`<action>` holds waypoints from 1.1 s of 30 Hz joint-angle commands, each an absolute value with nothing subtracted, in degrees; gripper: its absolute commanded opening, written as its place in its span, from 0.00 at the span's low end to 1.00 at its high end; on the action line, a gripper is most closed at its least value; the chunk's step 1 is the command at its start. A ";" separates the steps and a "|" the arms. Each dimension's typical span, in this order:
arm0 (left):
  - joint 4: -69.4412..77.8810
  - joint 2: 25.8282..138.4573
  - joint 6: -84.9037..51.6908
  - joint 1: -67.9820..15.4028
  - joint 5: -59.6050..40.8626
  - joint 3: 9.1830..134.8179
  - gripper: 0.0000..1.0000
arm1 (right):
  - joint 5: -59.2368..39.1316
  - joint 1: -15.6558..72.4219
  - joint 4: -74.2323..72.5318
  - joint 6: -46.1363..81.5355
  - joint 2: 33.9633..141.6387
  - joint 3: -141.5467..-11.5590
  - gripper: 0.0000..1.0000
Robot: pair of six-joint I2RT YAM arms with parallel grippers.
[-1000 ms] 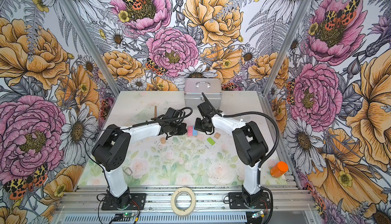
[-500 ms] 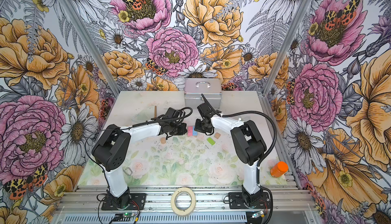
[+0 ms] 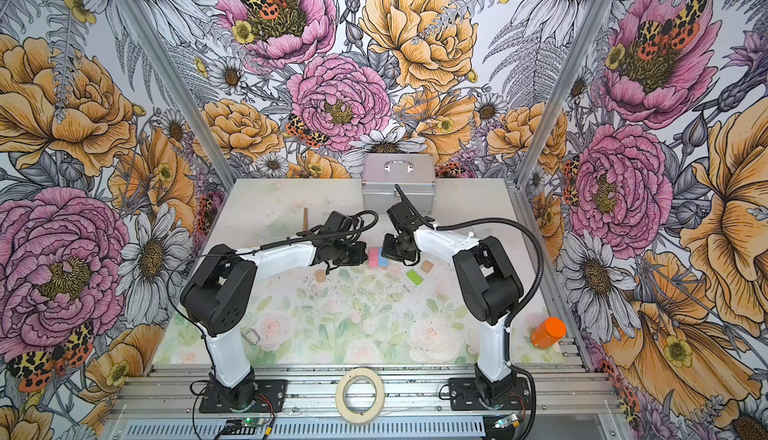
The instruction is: Build the wood block tower
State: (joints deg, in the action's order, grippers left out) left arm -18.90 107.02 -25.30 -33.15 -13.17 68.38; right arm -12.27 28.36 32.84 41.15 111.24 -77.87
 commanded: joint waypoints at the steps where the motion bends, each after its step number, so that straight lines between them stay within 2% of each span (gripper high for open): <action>1: -18.80 106.93 -24.35 -32.70 -13.07 69.48 0.00 | -11.95 28.97 31.82 41.66 111.31 -79.89 0.00; 33: -18.80 107.66 -24.40 -32.61 -13.59 70.22 0.00 | -12.13 29.36 32.08 41.77 111.40 -79.72 0.00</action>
State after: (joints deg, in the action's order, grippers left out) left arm -19.14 107.04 -25.30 -33.08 -13.17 68.60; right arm -12.29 28.95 32.82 41.15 111.26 -78.72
